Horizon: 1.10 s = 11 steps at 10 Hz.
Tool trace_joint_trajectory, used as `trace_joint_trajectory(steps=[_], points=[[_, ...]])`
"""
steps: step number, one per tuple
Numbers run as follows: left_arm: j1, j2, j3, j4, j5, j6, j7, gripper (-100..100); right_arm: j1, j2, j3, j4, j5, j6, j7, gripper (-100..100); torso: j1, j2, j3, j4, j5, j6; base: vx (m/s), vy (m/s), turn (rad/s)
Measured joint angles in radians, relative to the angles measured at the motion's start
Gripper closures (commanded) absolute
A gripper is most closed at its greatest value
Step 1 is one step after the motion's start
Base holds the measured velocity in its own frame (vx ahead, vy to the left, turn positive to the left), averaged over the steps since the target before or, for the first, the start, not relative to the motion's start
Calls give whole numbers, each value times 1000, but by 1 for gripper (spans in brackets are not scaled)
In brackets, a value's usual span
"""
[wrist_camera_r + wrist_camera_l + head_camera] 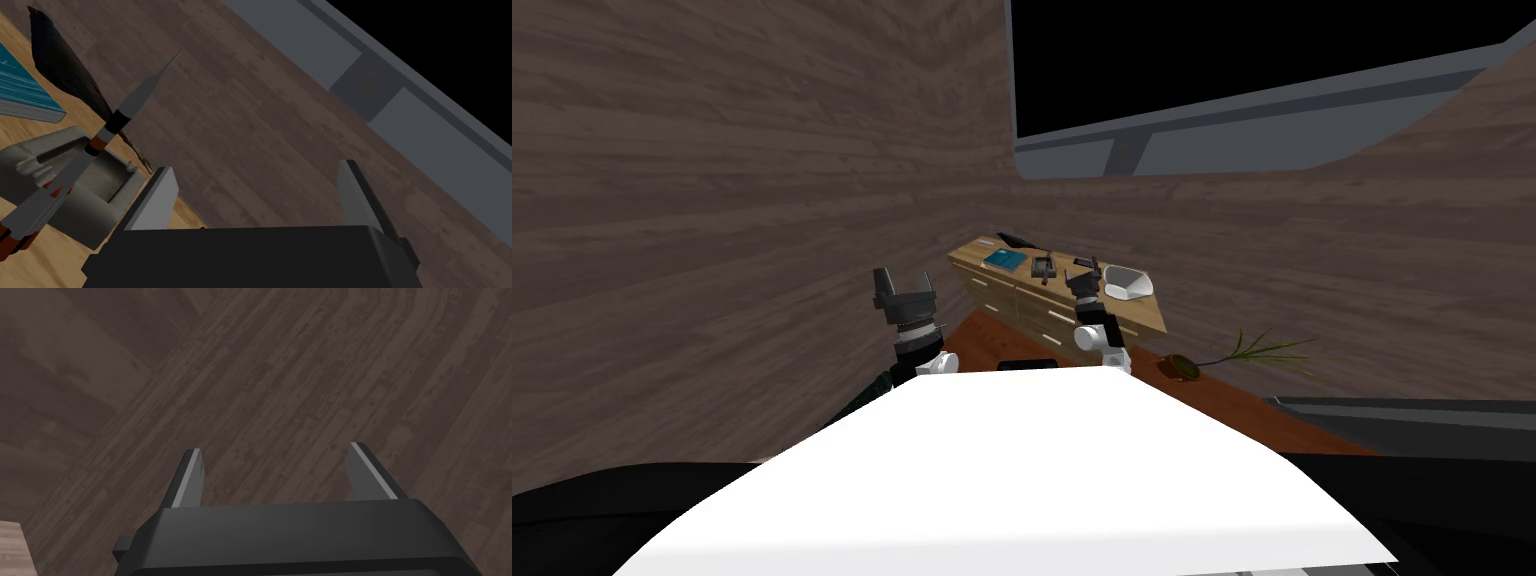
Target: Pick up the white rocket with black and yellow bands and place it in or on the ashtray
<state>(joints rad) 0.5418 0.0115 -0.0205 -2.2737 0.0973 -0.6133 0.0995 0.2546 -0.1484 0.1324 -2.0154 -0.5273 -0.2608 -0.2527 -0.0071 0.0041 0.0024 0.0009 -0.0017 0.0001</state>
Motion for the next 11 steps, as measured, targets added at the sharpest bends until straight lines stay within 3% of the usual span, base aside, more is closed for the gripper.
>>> trace_joint_trajectory(steps=[6,11], points=[[0,0,0,0,0,0,0,0,-100,-10,24,105,-122,116,-150,-100,2,-4,-2,-1,0,0,-42,-83,145],[0,0,0,0,0,0,0,0,-198,-24,20,203,-224,228,-282,-100,1,-6,-3,-1,0,0,-28,-75,148]])
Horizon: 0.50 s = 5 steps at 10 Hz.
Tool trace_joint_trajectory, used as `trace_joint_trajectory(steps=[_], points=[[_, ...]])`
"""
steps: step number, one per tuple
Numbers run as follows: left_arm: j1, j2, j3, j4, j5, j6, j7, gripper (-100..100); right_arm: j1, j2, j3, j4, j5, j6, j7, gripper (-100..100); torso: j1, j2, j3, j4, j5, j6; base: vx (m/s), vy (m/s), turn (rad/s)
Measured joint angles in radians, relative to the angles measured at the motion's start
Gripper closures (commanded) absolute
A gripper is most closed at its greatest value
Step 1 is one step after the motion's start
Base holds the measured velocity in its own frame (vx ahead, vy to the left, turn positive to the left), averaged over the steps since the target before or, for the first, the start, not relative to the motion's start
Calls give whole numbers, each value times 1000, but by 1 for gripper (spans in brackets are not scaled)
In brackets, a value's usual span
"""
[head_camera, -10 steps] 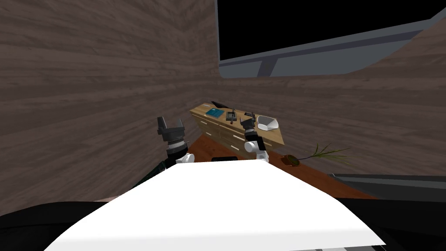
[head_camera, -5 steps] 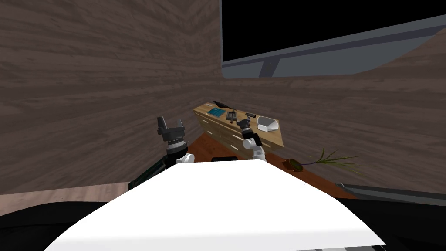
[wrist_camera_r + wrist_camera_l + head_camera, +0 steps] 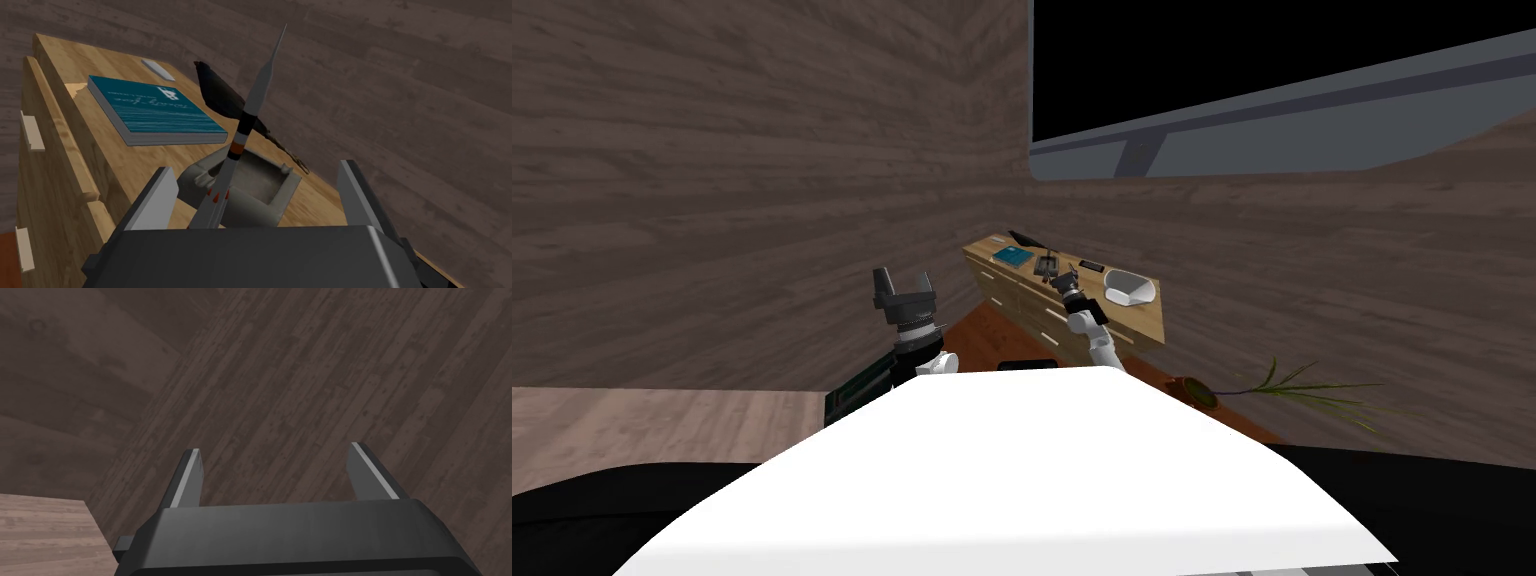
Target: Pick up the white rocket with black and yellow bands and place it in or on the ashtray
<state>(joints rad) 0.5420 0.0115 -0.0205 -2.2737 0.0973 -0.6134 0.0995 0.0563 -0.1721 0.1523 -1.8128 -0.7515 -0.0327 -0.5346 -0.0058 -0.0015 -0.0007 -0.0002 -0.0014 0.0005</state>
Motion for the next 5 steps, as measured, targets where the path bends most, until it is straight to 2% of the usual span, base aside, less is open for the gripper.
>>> trace_joint_trajectory(steps=[3,5], points=[[0,0,0,0,0,0,0,0,-38,-6,-8,39,-44,56,-69,-100,2,-1,0,0,0,0,-7,-49,106],[0,0,0,0,0,0,0,0,-81,-12,-27,78,-77,107,-123,-100,1,-1,-1,0,0,0,5,-67,159]])
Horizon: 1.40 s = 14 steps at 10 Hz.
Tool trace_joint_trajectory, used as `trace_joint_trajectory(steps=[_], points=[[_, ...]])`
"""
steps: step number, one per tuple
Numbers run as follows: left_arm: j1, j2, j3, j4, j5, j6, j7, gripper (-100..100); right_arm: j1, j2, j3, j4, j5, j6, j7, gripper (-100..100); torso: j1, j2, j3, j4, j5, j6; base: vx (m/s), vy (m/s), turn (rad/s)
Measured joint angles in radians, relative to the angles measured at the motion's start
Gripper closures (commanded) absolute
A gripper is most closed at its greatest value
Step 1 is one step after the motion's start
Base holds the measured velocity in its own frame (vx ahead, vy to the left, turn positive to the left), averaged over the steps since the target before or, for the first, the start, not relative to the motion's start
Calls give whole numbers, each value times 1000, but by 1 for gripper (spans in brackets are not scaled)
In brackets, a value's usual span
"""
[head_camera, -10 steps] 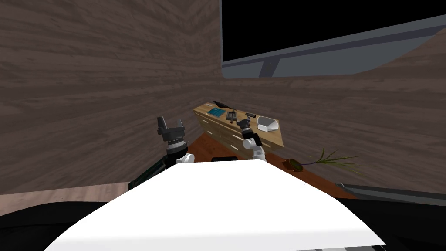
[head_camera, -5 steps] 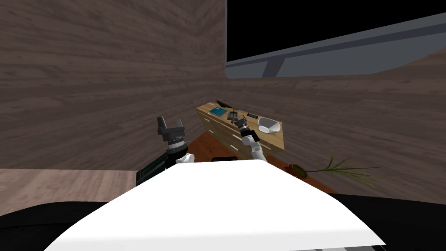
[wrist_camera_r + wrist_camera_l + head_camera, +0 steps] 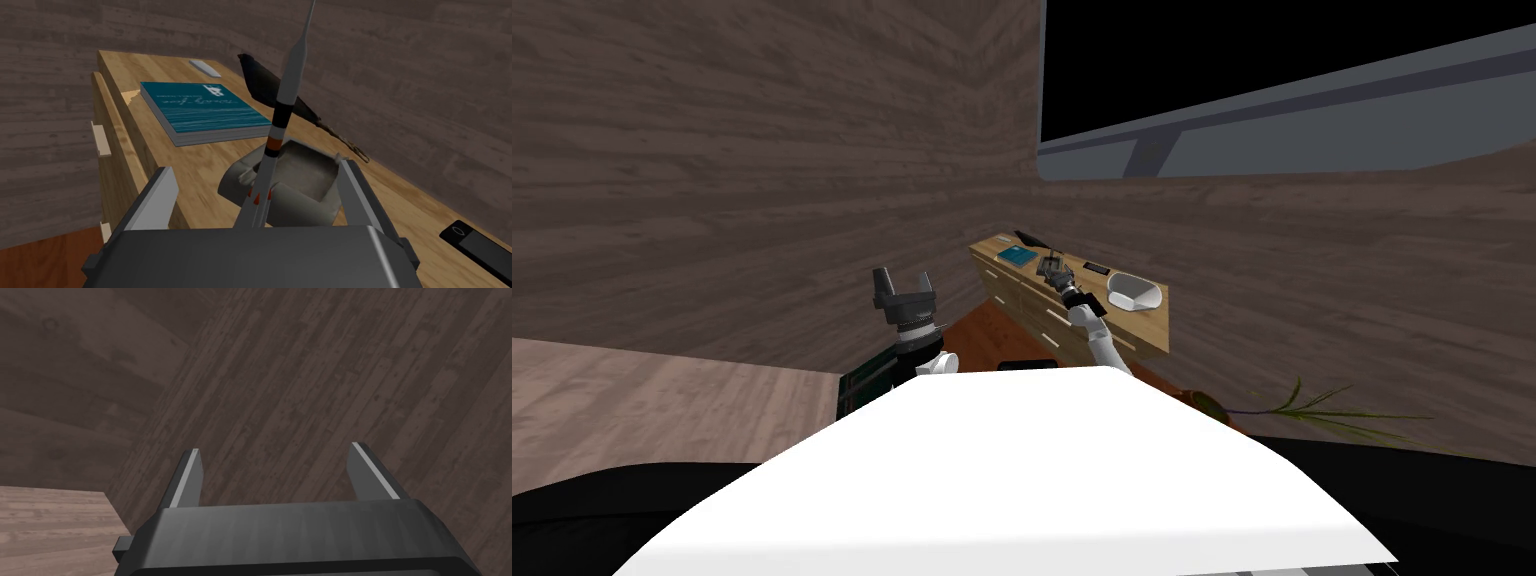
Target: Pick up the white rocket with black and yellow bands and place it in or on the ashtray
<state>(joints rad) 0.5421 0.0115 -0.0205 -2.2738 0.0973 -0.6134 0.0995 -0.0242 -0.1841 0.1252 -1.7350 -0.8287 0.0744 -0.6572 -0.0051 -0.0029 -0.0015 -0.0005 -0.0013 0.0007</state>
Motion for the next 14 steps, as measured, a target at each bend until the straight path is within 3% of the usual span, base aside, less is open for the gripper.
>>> trace_joint_trajectory(steps=[4,10,11,12,13,14], points=[[0,0,0,0,0,0,0,0,-70,-31,-32,77,-62,74,-109,-100,1,-2,-1,0,0,0,20,-49,124],[0,0,0,0,0,0,0,0,-148,-58,-86,159,-113,157,-222,-100,2,-3,-1,-1,0,0,27,-35,79],[0,0,0,0,0,0,0,0,-149,-58,-88,160,-114,161,-226,0,3,-2,-1,-1,0,1,0,0,0],[0,0,0,0,0,0,0,0,-149,-58,-87,159,-114,160,-226,-100,4,-1,-1,0,1,1,0,0,0],[0,0,0,0,0,0,0,0,-149,-58,-88,160,-114,160,-226,100,4,0,0,0,1,1,0,0,0],[0,0,0,0,0,0,0,0,-149,-58,-88,160,-114,160,-226,100,4,0,0,0,1,1,0,0,0]])
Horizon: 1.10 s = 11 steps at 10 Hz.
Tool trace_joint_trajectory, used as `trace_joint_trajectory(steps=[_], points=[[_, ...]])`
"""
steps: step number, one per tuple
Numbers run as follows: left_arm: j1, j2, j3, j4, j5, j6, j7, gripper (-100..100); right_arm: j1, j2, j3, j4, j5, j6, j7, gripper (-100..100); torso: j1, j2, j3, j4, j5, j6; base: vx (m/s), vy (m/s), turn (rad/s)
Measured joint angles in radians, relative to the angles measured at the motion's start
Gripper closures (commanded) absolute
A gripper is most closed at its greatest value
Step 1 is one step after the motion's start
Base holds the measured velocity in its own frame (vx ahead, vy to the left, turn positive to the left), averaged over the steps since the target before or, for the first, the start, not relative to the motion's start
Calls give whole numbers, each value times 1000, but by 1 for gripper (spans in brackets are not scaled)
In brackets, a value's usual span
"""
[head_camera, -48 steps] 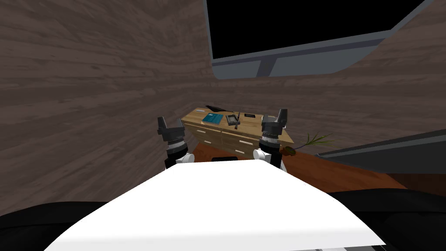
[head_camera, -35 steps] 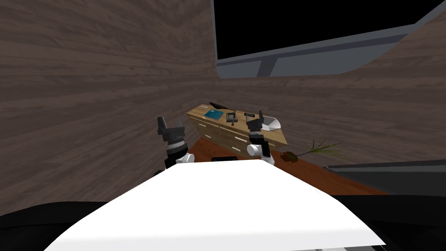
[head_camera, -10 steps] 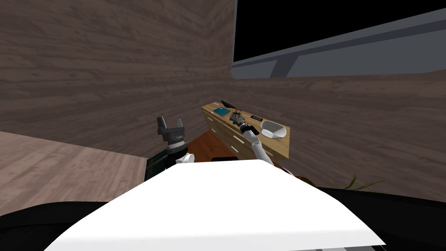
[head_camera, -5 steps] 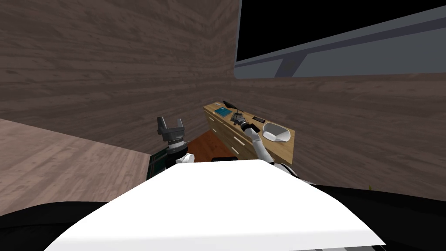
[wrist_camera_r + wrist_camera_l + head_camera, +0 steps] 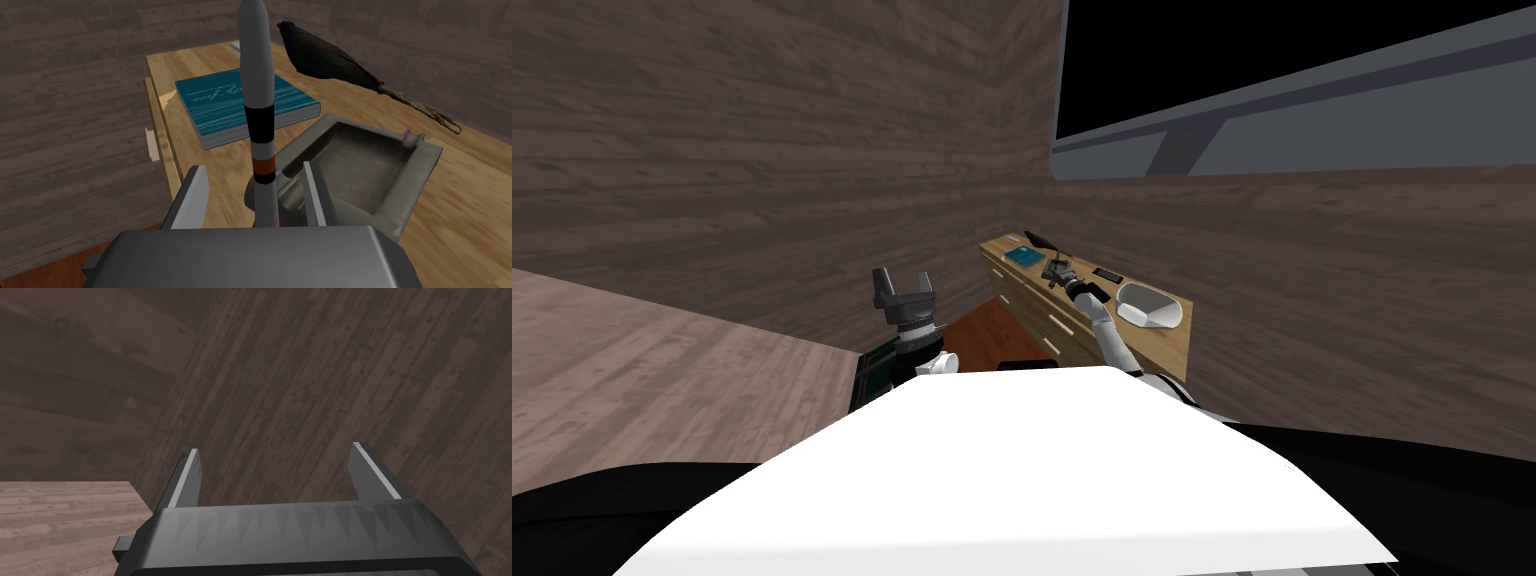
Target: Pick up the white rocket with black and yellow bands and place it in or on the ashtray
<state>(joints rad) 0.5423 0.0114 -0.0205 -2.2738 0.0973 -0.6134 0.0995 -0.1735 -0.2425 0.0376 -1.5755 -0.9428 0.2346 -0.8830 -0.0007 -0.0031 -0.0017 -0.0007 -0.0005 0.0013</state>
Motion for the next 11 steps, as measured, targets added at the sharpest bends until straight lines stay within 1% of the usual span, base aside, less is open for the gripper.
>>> trace_joint_trajectory(steps=[3,5,8,9,10,11], points=[[0,0,0,0,0,0,0,0,0,0,0,0,0,0,0,100,0,0,0,0,0,0,0,0,0],[0,0,0,0,0,0,0,0,0,0,0,0,0,0,0,-100,0,0,0,0,0,0,-11,7,19],[0,0,0,0,0,0,0,0,-20,-44,-31,46,-30,35,41,-100,2,3,2,1,0,0,-45,28,52],[0,0,0,0,0,0,0,0,-25,-61,-36,63,-49,42,58,-100,1,3,2,1,0,0,-56,17,66],[0,0,0,0,0,0,0,0,-34,-67,-46,81,-56,54,74,-100,1,4,2,1,0,0,-52,24,82],[0,0,0,0,0,0,0,0,-43,-92,-49,107,-89,60,99,-100,1,3,2,1,0,0,-61,28,99]])
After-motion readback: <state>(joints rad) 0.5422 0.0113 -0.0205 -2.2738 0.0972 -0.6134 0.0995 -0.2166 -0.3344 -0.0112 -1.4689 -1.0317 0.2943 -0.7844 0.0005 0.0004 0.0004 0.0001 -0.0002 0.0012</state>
